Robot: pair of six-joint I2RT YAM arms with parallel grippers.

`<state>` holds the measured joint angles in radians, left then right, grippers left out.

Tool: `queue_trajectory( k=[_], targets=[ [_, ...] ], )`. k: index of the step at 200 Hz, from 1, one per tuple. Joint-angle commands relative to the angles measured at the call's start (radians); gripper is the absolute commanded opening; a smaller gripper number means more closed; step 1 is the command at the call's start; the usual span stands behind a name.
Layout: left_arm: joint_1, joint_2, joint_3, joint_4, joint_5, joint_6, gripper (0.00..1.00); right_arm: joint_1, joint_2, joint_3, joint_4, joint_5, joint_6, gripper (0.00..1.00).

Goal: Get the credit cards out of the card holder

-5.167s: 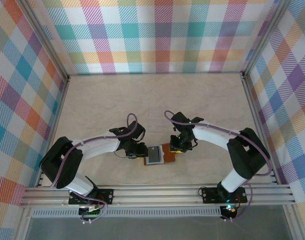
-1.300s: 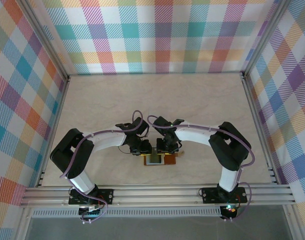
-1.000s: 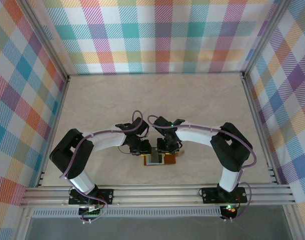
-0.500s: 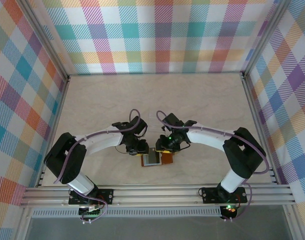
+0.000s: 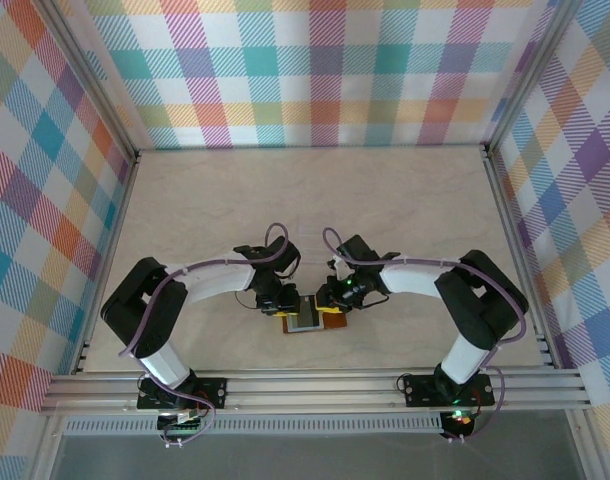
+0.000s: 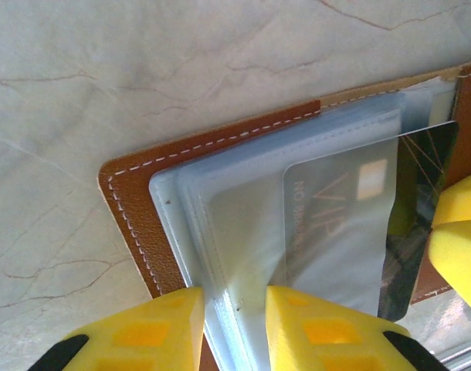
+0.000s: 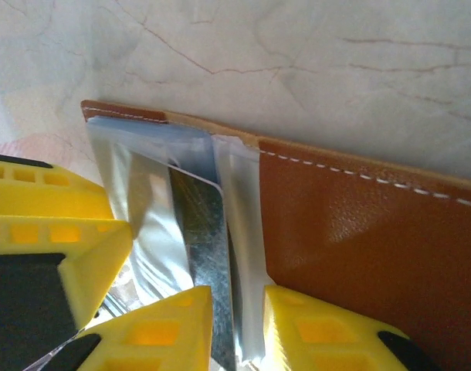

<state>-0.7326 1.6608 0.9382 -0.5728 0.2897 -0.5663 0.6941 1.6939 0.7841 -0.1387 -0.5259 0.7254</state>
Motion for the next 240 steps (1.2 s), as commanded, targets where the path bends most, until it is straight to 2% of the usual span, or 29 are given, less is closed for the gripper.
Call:
queue_trajectory(
  k=[1,70,132,165,240],
  targets=[
    [-0.009,0.049,0.001,-0.051,-0.043,0.028,0.27,-0.006,0.033,-0.037,0.103,-0.068,0.01,0.23],
    [-0.028,0.087,0.003,-0.068,-0.057,0.024,0.24,-0.019,0.042,-0.143,0.384,-0.187,0.126,0.2],
    [-0.037,0.092,0.001,-0.068,-0.063,0.015,0.23,-0.024,0.066,-0.152,0.423,-0.216,0.137,0.15],
    [-0.039,0.091,0.002,-0.083,-0.077,0.016,0.23,-0.032,0.033,-0.166,0.361,-0.161,0.118,0.08],
    [-0.039,0.056,0.018,-0.098,-0.106,0.022,0.23,-0.071,-0.142,-0.113,-0.07,0.049,-0.065,0.07]
  ],
)
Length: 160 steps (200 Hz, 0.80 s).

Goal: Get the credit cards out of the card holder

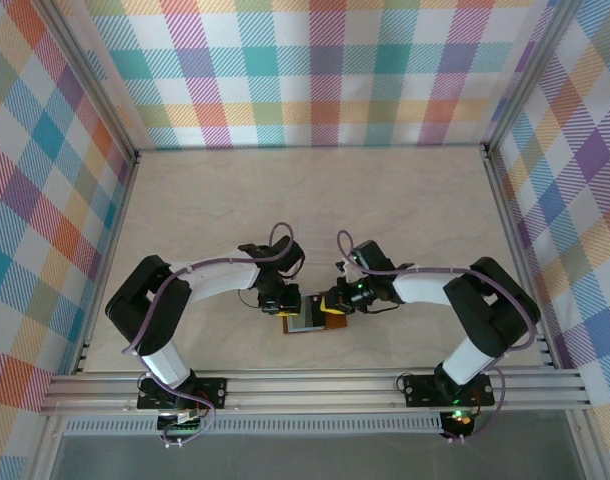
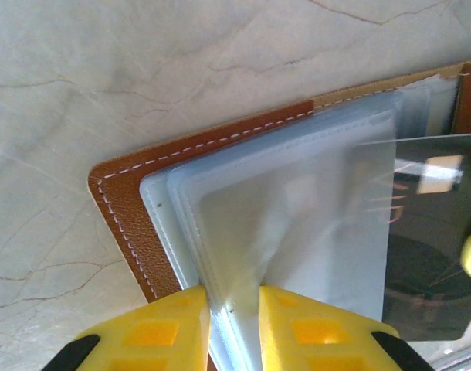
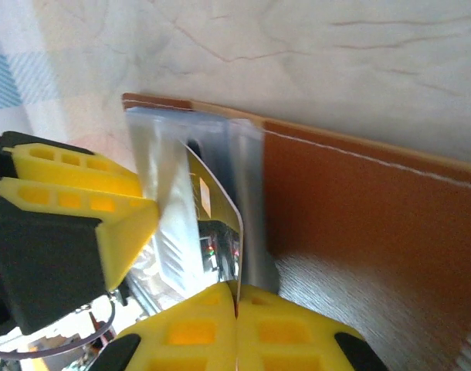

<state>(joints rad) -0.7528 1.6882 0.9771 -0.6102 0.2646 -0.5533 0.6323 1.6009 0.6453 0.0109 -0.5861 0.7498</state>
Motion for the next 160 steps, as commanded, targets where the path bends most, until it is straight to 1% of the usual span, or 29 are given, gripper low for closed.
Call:
queue_trajectory(
  k=[1,24,37,47,75,92,106,120,136,143,160],
  targets=[
    [-0.019,0.029,-0.02,-0.061,-0.081,0.009,0.23,-0.009,-0.052,0.027,-0.224,0.111,-0.091,0.07],
    [-0.017,0.002,0.004,-0.059,-0.08,0.004,0.24,-0.009,-0.119,0.061,-0.299,0.13,-0.112,0.07],
    [-0.019,-0.022,0.024,-0.06,-0.077,-0.001,0.27,-0.01,-0.156,0.09,-0.335,0.137,-0.129,0.07],
    [-0.018,-0.04,0.048,-0.07,-0.085,-0.003,0.3,-0.011,-0.175,0.123,-0.37,0.138,-0.149,0.05],
    [-0.012,-0.1,0.089,-0.091,-0.117,-0.003,0.33,-0.011,-0.204,0.222,-0.463,0.194,-0.232,0.02],
    [0.012,-0.133,0.085,-0.086,-0.123,-0.001,0.34,-0.012,-0.206,0.29,-0.505,0.234,-0.302,0.01],
    [0.035,-0.16,0.069,-0.072,-0.128,0.001,0.35,-0.014,-0.193,0.363,-0.545,0.242,-0.399,0.0],
    [0.069,-0.185,0.038,-0.037,-0.112,-0.004,0.35,-0.015,-0.163,0.442,-0.584,0.241,-0.53,0.0],
    [0.107,-0.21,-0.003,0.013,-0.071,-0.01,0.36,-0.016,-0.119,0.523,-0.655,0.21,-0.759,0.0],
    [0.124,-0.216,-0.021,0.035,-0.051,-0.011,0.36,-0.016,-0.095,0.569,-0.7,0.194,-0.895,0.0],
    [0.16,-0.218,-0.049,0.07,0.004,-0.003,0.37,-0.016,-0.026,0.686,-0.816,0.233,-1.128,0.0]
  ],
)
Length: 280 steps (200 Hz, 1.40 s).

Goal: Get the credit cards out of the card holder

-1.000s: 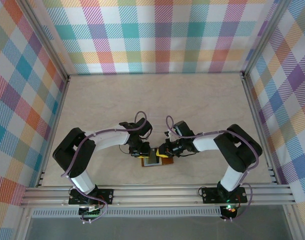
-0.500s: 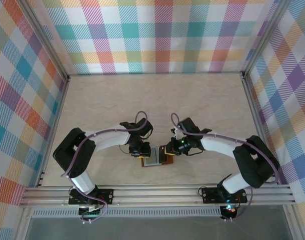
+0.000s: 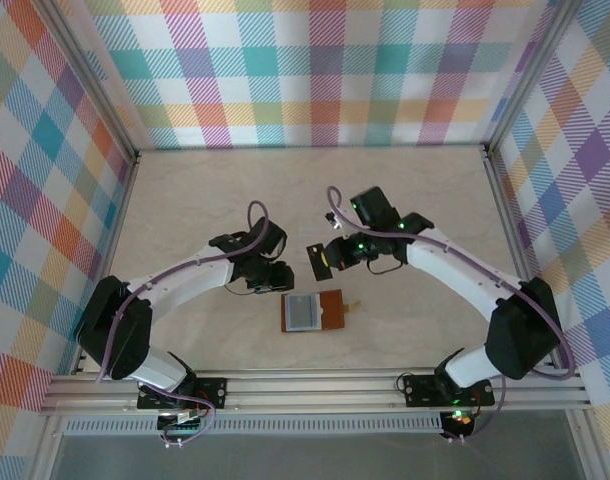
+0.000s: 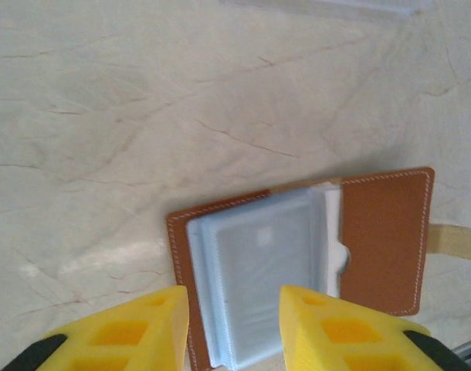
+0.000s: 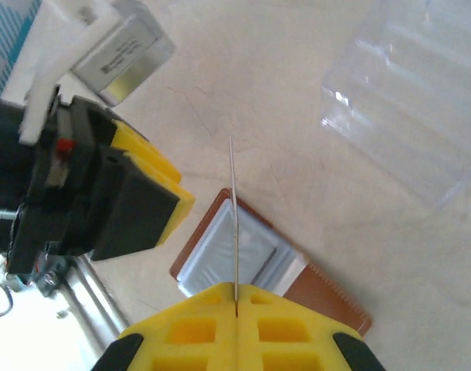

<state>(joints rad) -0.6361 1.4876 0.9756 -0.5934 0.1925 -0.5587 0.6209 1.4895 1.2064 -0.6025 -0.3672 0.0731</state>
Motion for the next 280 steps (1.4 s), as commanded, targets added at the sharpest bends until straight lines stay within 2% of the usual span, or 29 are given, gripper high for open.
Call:
queue_trajectory(
  k=[1,22,38,73,122,157,201,280],
  targets=[
    [0.045,-0.017,-0.05,0.054,0.078,0.003,0.37,-0.004,0.089,0.133,-0.209,0.019,-0.463,0.0],
    [0.082,-0.023,-0.083,0.071,0.113,0.018,0.37,-0.004,0.171,0.26,-0.276,0.156,-0.641,0.0],
    [0.112,-0.032,-0.105,0.073,0.133,0.028,0.36,-0.004,0.246,0.371,-0.335,0.208,-0.73,0.0],
    [0.174,-0.048,-0.146,0.075,0.16,0.053,0.36,-0.004,0.413,0.58,-0.447,0.212,-0.877,0.0],
    [0.209,-0.046,-0.166,0.069,0.173,0.075,0.36,-0.003,0.624,0.849,-0.618,0.228,-0.938,0.0],
    [0.214,-0.032,-0.166,0.072,0.173,0.075,0.37,-0.001,0.695,0.894,-0.616,0.261,-0.965,0.0],
    [0.214,-0.023,-0.161,0.058,0.172,0.077,0.37,0.007,0.764,0.914,-0.624,0.246,-1.002,0.0],
    [0.216,-0.029,-0.16,0.043,0.165,0.068,0.37,0.02,0.796,0.885,-0.685,0.219,-1.065,0.0]
  ],
)
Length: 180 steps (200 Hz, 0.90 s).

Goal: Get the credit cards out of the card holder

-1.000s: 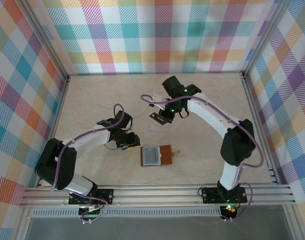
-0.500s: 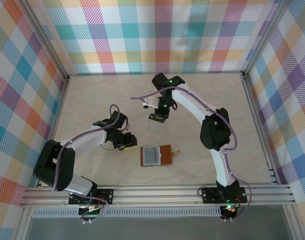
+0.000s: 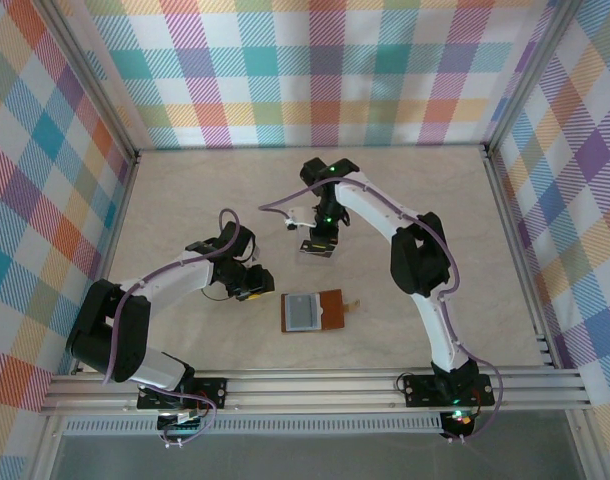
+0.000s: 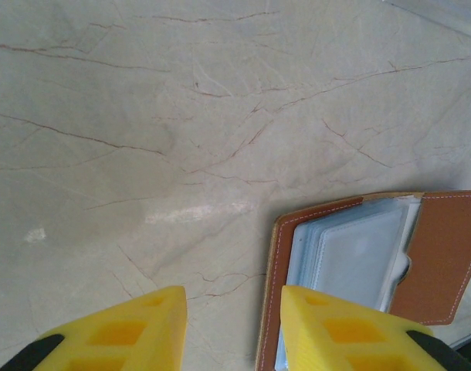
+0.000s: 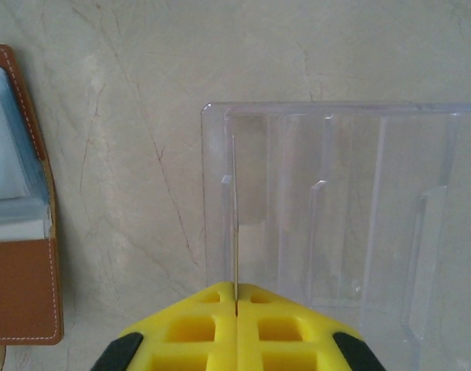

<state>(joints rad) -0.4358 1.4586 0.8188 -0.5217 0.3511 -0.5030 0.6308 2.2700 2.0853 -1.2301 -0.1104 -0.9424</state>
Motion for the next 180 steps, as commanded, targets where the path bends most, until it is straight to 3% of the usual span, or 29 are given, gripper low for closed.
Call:
queue_trajectory(
  k=[1,43,67,96,180],
  targets=[
    [0.016,0.0,-0.004,-0.029,0.006,0.012,0.37,0.01,0.016,0.006,-0.058,-0.039,-0.05,0.0],
    [0.014,0.002,-0.006,-0.035,-0.001,0.009,0.38,0.015,0.051,0.008,-0.073,-0.048,-0.076,0.0],
    [0.015,0.008,-0.003,-0.034,0.0,0.006,0.39,0.017,0.064,0.008,-0.06,-0.052,-0.075,0.05],
    [0.015,0.015,-0.002,-0.023,-0.006,0.0,0.39,0.018,0.05,0.002,-0.015,-0.054,-0.062,0.22],
    [0.014,-0.01,0.027,-0.04,-0.005,-0.009,0.4,0.017,-0.225,-0.29,0.418,0.049,0.042,0.38]
  ],
)
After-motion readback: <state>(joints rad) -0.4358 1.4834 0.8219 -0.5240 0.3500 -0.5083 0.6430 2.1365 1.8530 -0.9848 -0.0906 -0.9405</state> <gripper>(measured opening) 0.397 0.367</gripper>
